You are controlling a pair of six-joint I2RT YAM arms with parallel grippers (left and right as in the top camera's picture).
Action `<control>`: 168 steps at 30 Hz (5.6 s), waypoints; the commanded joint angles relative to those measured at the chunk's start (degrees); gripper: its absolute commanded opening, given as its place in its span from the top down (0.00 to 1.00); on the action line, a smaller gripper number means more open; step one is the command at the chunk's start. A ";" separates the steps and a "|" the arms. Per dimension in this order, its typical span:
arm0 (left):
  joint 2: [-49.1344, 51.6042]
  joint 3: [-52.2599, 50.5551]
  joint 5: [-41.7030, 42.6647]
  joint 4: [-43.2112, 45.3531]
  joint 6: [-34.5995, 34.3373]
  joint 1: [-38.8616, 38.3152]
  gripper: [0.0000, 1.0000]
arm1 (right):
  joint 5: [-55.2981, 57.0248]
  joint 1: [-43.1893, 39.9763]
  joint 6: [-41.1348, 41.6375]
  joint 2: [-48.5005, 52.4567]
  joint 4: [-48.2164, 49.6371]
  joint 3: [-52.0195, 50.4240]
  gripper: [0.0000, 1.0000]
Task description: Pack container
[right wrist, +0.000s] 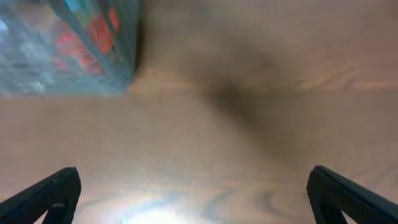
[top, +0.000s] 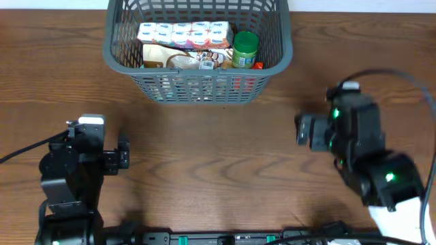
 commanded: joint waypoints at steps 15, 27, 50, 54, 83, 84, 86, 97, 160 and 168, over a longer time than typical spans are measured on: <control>0.87 -1.79 -1.55 -1.75 1.16 -0.22 0.02 | -0.55 0.61 1.20 -6.23 0.48 -13.90 0.01; 0.87 -1.79 -1.55 -1.75 1.16 -0.22 0.02 | -0.42 0.42 1.09 -7.45 0.28 -13.97 0.01; 0.87 -1.79 -1.55 -1.75 1.16 -0.22 0.01 | -7.61 -4.92 -7.39 -55.01 46.31 -55.93 0.01; 0.87 -1.79 -1.55 -1.75 1.16 -0.22 0.02 | -6.01 -4.92 -11.65 -55.21 54.21 -60.22 0.01; 0.87 -1.79 -1.55 -1.75 1.16 -0.22 0.02 | -5.03 -6.47 -13.42 -55.39 54.12 -63.08 0.01; 0.87 -1.79 -1.55 -1.75 1.16 -0.22 0.01 | -5.05 -6.47 -13.42 -55.39 54.12 -63.08 0.01; 0.87 -1.79 -1.55 -1.75 1.16 -0.22 0.01 | -5.05 -6.47 -13.42 -55.39 54.12 -63.08 0.01; 0.37 -1.79 -1.64 -1.81 1.20 -0.31 0.01 | -5.03 -6.47 -13.42 -55.39 54.12 -63.08 0.01; -32.13 -43.74 -0.74 31.45 -12.85 -12.72 0.01 | -5.03 -6.47 -13.42 -55.39 54.12 -63.08 0.01; -32.13 -43.74 -0.74 31.45 -12.85 -12.70 0.01 | -5.03 -6.47 -13.44 -55.39 54.12 -63.08 0.01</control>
